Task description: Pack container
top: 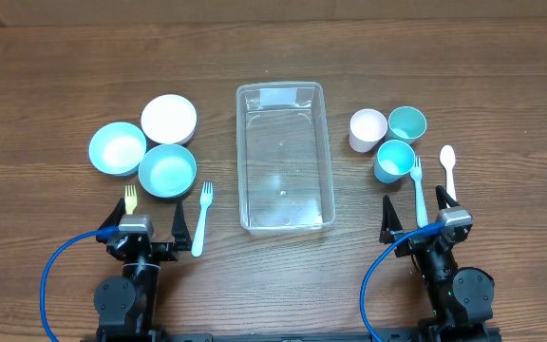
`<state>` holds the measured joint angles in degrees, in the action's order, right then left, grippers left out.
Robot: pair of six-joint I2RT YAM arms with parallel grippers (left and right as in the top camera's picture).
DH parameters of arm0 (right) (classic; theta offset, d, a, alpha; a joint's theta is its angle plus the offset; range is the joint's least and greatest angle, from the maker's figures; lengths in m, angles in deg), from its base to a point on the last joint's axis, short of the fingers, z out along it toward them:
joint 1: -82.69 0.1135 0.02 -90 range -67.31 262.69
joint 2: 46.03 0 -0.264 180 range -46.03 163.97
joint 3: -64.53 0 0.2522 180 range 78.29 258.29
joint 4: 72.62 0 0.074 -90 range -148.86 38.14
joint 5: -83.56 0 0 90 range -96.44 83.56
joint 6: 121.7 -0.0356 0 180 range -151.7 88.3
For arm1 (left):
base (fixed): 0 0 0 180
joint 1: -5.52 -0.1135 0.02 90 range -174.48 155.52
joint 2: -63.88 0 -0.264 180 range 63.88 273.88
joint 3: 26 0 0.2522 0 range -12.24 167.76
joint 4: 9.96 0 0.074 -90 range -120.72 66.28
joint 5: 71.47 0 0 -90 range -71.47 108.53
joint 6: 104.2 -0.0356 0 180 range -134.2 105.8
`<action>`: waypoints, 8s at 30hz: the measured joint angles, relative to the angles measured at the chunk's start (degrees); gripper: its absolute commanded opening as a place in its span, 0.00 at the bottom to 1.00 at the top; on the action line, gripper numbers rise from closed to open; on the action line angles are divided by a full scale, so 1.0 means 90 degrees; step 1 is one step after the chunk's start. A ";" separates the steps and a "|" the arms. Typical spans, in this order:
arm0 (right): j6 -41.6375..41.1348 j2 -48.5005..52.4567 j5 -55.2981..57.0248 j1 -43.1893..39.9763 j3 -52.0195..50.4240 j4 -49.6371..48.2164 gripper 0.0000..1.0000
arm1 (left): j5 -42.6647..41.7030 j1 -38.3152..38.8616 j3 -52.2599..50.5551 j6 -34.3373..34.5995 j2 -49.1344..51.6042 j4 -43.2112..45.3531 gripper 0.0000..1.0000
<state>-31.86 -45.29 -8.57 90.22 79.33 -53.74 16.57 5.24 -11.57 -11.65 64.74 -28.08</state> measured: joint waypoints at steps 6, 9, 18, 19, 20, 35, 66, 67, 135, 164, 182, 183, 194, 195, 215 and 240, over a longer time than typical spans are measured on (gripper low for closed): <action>0.0002 0.0000 0.0000 0.0000 0.0000 -0.0005 1.00 | 0.0000 0.0000 0.0000 0.0000 0.0000 0.0000 1.00; 0.0002 0.0000 0.0000 0.0000 0.0000 0.0000 1.00 | 0.0000 0.0000 0.0000 0.0000 0.0000 0.0000 1.00; 0.0002 0.0000 0.0000 0.0000 0.0000 0.0000 1.00 | 0.0000 0.0000 0.0000 0.0000 0.0000 0.0000 1.00; 0.0002 0.0000 0.0000 0.0000 0.0000 -0.0002 1.00 | 0.0000 0.0000 0.0000 0.0000 0.0000 0.0000 1.00; 0.0000 0.0000 0.0000 0.0000 0.0000 -0.0002 1.00 | 0.0000 0.0000 0.0000 0.0000 0.0000 0.0000 1.00; 0.0000 0.0000 0.0000 0.0000 0.0000 0.0002 1.00 | 0.0000 0.0000 0.0000 0.0000 0.0000 0.0000 1.00; 0.0000 0.0000 0.0000 0.0000 0.0000 0.0000 1.00 | 0.0000 0.0000 0.0000 -0.0002 0.0000 0.0000 1.00; 0.0002 0.0000 0.0002 0.0000 0.0000 0.0000 1.00 | 0.0000 0.0000 0.0000 0.0000 0.0000 0.0000 1.00; 0.0000 -0.0010 0.0000 0.0000 0.0000 -0.0005 1.00 | -0.1001 0.0583 0.8723 -0.0935 0.9406 -0.6404 1.00; 0.0002 -0.0010 0.0000 0.0000 0.0000 0.0000 1.00 | 0.1326 0.1484 0.6810 0.0221 1.0902 -0.3650 0.51; 0.0002 -0.0010 0.0000 0.0000 0.0000 -0.0002 1.00 | 0.1350 0.1484 0.6810 0.0250 1.1040 -0.3368 0.29; 0.0002 -0.0010 0.0000 0.0000 0.0000 -0.0002 1.00 | 0.1350 0.1484 0.6810 0.0248 1.1120 -0.3368 0.25; 0.0002 -0.0010 0.0000 0.0000 0.0000 0.0002 1.00 | 0.1486 0.1484 0.6897 0.0274 1.1268 -0.3818 0.04; 0.0000 -0.0010 0.0000 0.0000 0.0000 0.0000 1.00 | 0.1486 0.1486 0.6958 0.0294 1.1193 -0.3959 0.04; 0.0002 -0.0010 0.0000 0.0000 0.0000 -0.0002 1.00 | 0.1515 0.4699 0.8123 -0.0544 0.9867 -0.2640 0.04; 0.0000 -0.0010 -0.0002 0.0000 0.0000 0.0000 1.00 | 0.1889 0.4184 0.8121 -0.1382 1.2123 -0.1416 0.57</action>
<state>-31.86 -45.38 -8.59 90.22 79.33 -53.74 33.58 42.90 61.51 -24.09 173.85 -40.83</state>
